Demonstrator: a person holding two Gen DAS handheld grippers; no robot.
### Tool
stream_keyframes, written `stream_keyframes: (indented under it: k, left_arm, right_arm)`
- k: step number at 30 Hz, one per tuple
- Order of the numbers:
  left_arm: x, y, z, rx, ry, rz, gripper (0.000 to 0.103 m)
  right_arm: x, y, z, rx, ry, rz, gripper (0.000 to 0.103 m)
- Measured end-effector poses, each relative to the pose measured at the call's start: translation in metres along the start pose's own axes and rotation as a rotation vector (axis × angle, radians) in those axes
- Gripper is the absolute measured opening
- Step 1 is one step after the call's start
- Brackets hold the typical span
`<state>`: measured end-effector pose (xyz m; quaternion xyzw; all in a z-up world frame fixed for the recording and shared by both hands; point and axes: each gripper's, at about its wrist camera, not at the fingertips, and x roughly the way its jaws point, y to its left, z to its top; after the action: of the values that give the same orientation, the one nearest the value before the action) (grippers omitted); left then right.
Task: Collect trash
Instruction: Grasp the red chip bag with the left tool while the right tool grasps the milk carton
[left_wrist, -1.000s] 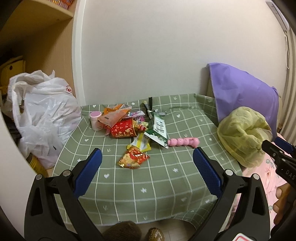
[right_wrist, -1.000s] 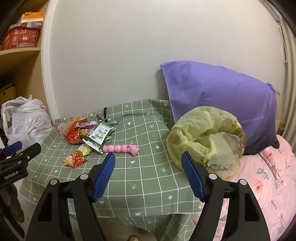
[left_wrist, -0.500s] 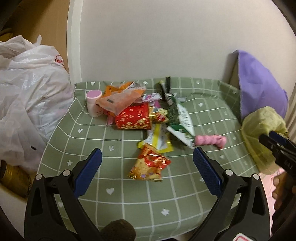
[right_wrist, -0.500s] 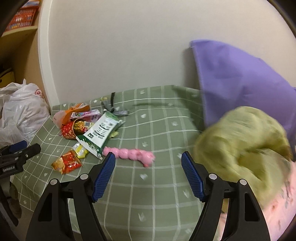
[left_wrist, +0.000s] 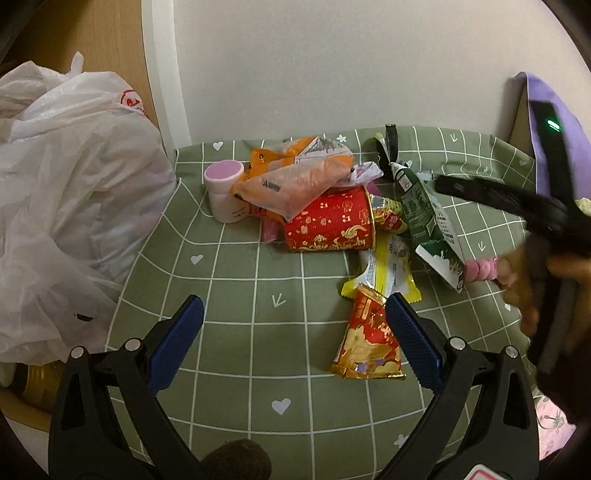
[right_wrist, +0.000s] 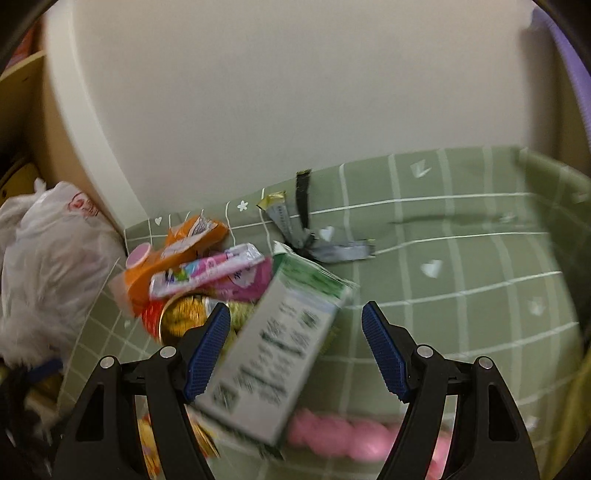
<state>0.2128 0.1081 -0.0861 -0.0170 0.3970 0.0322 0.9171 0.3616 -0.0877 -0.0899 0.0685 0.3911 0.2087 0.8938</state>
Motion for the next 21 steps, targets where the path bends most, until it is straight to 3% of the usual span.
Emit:
stream_keyframes:
  k: [7, 13, 15, 16, 17, 18, 21]
  left_arm:
    - [0.004, -0.006, 0.001, 0.045, -0.005, -0.052, 0.094]
    - [0.006, -0.005, -0.001, 0.060, 0.006, -0.117, 0.093]
    - [0.011, -0.003, -0.003, 0.054, 0.021, -0.131, 0.091]
    - [0.013, -0.002, -0.004, 0.053, 0.028, -0.139, 0.090]
    - [0.013, -0.002, -0.006, 0.056, 0.032, -0.146, 0.090]
    - [0.013, -0.003, -0.007, 0.063, 0.035, -0.149, 0.090]
    - [0.011, -0.004, -0.012, 0.071, 0.030, -0.166, 0.090]
  right_arm:
    - [0.038, -0.011, 0.011, 0.104, 0.131, 0.002, 0.070]
    - [0.044, -0.018, 0.011, 0.155, 0.190, 0.086, 0.064]
    - [0.042, -0.014, 0.010, 0.151, 0.202, 0.108, 0.058]
    - [0.035, -0.013, 0.008, 0.145, 0.200, 0.120, 0.049]
    - [0.029, -0.010, 0.008, 0.137, 0.192, 0.130, 0.027]
    - [0.023, -0.008, 0.009, 0.128, 0.181, 0.155, 0.022]
    - [0.001, 0.003, 0.009, 0.060, 0.173, 0.101, 0.022]
